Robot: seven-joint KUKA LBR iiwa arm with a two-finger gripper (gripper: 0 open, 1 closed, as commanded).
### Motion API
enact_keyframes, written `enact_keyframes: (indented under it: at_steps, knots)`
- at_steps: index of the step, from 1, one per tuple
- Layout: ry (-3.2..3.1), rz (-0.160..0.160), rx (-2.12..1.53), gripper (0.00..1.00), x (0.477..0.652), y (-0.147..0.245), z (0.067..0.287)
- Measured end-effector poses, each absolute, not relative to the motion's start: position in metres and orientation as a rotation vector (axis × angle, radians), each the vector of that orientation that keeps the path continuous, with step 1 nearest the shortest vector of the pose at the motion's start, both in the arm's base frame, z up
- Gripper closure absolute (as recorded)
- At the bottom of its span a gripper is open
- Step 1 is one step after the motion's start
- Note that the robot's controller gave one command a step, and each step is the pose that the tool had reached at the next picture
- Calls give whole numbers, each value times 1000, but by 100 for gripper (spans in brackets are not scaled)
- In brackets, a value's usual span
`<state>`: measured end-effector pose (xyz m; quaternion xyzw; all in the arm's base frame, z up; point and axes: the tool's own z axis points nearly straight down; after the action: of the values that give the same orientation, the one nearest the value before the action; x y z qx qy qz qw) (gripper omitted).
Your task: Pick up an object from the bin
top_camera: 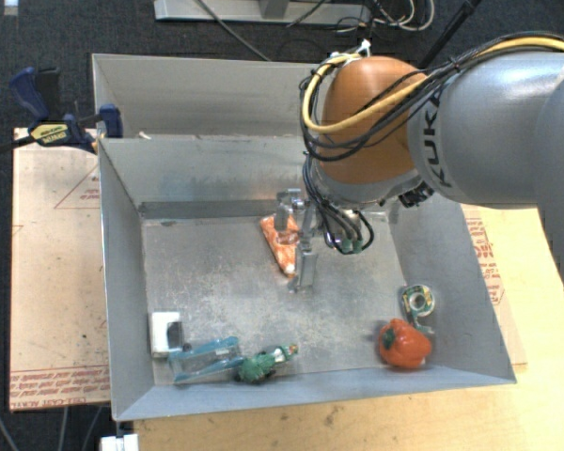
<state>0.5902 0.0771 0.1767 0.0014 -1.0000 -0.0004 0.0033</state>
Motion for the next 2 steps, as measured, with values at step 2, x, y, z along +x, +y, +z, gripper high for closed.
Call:
enact_keyframes:
  at_steps: [2]
  knots:
    - [-3139,-5,-198,0,596,62,171]
